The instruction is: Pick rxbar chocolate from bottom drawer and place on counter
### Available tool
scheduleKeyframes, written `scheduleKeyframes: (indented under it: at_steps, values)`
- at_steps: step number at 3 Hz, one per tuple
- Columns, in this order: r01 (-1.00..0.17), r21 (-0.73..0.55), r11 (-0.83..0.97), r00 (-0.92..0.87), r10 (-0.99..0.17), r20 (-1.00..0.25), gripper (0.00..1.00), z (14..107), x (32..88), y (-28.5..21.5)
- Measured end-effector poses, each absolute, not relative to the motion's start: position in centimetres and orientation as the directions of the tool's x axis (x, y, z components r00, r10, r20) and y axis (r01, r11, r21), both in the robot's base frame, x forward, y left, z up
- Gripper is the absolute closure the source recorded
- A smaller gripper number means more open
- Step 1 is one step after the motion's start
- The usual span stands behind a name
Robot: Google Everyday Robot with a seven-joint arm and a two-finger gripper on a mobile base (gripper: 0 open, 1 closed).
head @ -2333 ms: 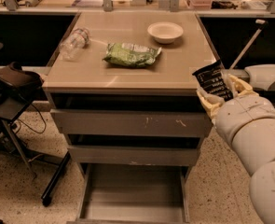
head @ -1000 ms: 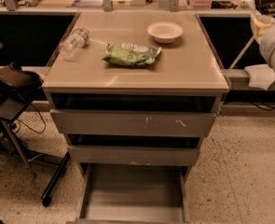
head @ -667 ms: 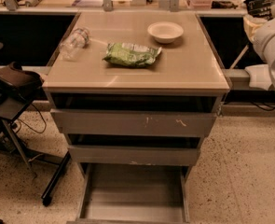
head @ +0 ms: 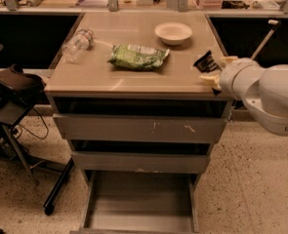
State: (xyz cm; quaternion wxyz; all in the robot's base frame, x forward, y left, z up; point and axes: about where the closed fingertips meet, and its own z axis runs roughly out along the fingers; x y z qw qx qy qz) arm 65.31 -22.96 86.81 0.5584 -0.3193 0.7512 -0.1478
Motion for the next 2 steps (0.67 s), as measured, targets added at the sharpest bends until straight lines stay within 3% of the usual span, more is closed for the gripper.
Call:
scheduleKeyframes:
  at_steps: [1, 2]
  values:
    - [-0.431, -0.626, 0.65, -0.157, -0.737, -0.657, 1.0, 82.66, 65.19, -21.18]
    - [-0.431, -0.626, 0.649, -0.157, -0.738, -0.657, 1.0, 82.66, 65.19, -21.18]
